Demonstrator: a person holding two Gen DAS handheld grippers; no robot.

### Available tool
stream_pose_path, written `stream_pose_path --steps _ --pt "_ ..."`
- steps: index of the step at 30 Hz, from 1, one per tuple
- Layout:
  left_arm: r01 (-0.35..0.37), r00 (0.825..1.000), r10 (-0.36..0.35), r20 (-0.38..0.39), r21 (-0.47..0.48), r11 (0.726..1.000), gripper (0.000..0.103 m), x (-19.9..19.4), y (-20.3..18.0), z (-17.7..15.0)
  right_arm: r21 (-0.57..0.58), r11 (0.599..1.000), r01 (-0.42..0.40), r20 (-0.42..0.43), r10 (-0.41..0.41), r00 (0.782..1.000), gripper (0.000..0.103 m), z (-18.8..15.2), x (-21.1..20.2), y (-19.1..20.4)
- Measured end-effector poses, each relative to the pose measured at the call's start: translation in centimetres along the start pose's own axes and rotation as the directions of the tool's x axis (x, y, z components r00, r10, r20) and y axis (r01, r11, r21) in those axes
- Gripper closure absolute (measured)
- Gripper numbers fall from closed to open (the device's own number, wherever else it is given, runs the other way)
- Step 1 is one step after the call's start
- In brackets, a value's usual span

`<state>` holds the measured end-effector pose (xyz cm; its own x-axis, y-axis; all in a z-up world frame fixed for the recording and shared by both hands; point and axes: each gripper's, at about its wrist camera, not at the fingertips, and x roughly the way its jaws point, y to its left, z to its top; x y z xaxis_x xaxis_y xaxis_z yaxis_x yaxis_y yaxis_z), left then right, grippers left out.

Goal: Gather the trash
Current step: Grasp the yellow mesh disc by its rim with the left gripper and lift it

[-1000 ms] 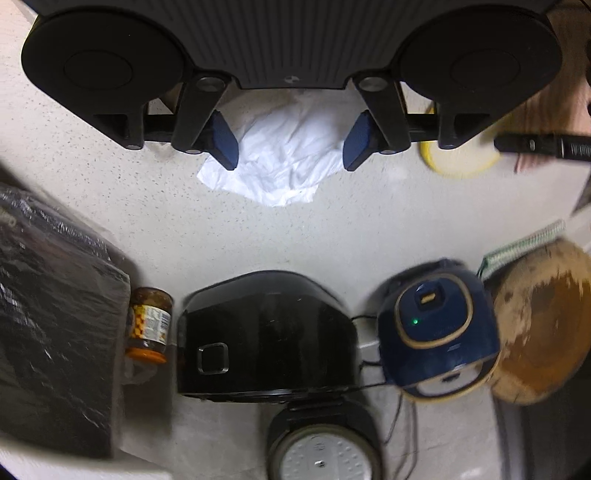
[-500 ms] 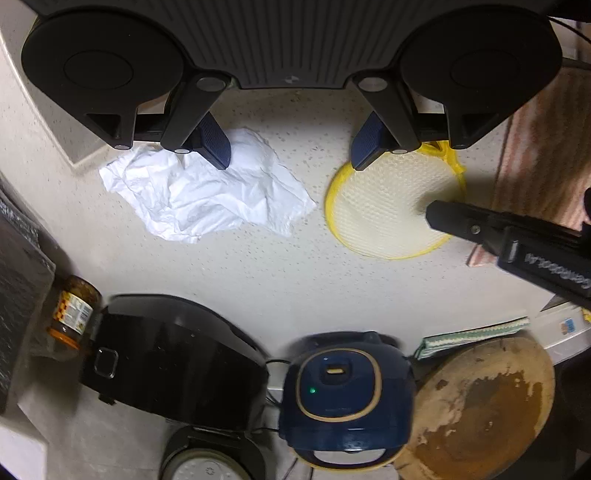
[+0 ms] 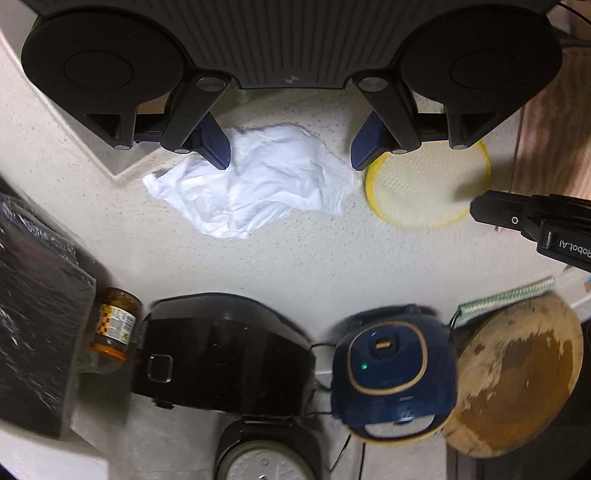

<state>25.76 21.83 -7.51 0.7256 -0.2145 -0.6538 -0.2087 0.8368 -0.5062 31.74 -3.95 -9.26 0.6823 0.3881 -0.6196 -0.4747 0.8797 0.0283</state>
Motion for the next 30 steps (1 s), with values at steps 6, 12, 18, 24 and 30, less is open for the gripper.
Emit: stream_pose_path --steps 6,12,18,24,30 --pt "-0.028 0.999 0.028 -0.023 0.001 1.0 0.079 0.5 0.4 -0.2 -0.022 0.995 -0.093 -0.027 0.093 0.995 0.063 -0.1 0.5 1.4" --pt "-0.058 0.998 0.058 0.0 -0.035 0.998 0.079 0.8 1.5 0.5 -0.084 0.983 -0.164 -0.053 0.16 0.986 0.063 0.9 2.1 3.4" --pt "-0.034 0.998 0.032 -0.057 -0.045 0.998 0.082 1.9 2.0 0.0 -0.117 0.981 -0.157 -0.054 0.152 0.987 0.063 0.8 2.7 4.1" --pt "0.014 0.998 -0.018 -0.058 -0.083 0.996 0.069 3.0 1.0 0.4 -0.084 0.982 -0.168 -0.057 0.163 0.985 0.063 0.4 2.4 3.4" --pt "0.172 0.984 -0.175 -0.026 -0.088 0.981 0.069 1.1 -0.8 0.9 -0.052 0.986 -0.161 -0.056 0.158 0.986 0.063 0.1 1.9 2.3"
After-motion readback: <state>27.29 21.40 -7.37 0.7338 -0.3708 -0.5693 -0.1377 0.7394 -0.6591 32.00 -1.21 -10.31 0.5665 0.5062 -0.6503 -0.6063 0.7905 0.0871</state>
